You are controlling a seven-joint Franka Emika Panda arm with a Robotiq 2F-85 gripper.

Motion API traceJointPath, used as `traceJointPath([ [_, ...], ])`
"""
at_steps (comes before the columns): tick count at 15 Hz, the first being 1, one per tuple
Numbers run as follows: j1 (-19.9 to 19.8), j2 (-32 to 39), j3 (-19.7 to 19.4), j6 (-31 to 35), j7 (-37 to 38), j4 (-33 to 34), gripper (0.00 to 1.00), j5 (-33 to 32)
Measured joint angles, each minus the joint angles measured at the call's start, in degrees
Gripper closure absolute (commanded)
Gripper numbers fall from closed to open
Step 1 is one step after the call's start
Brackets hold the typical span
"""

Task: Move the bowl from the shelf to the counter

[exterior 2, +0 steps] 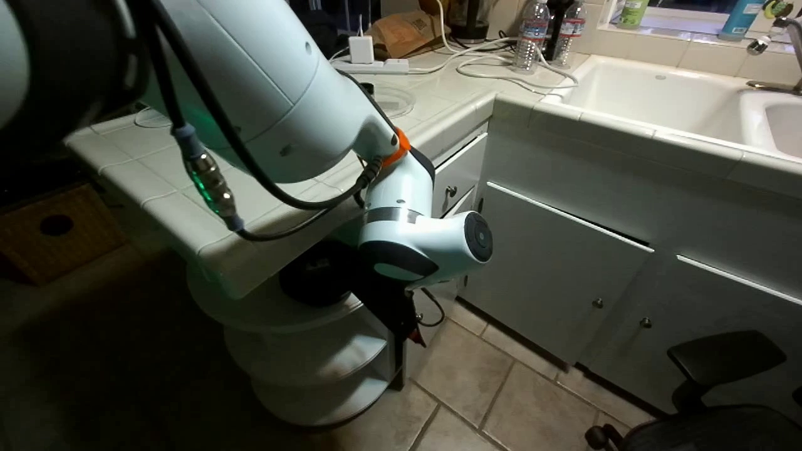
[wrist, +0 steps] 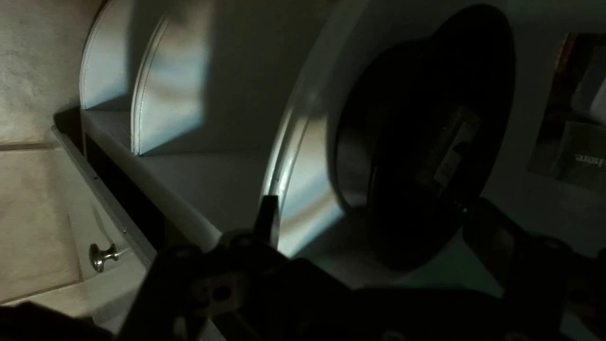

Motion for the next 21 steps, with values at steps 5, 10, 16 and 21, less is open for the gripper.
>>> traceJointPath([
  [5,0.0,3.5,1.0,-0.2,-0.1,2.9,0.30,0.0],
  [10,-0.2,4.4,1.5,-2.0,-0.2,4.2,0.71,0.0],
  [16,-0.2,4.9,1.4,-3.1,-0.2,4.8,1.00,-0.1],
  [21,-0.1,5.1,1.4,-3.2,-0.2,5.2,0.98,-0.2],
])
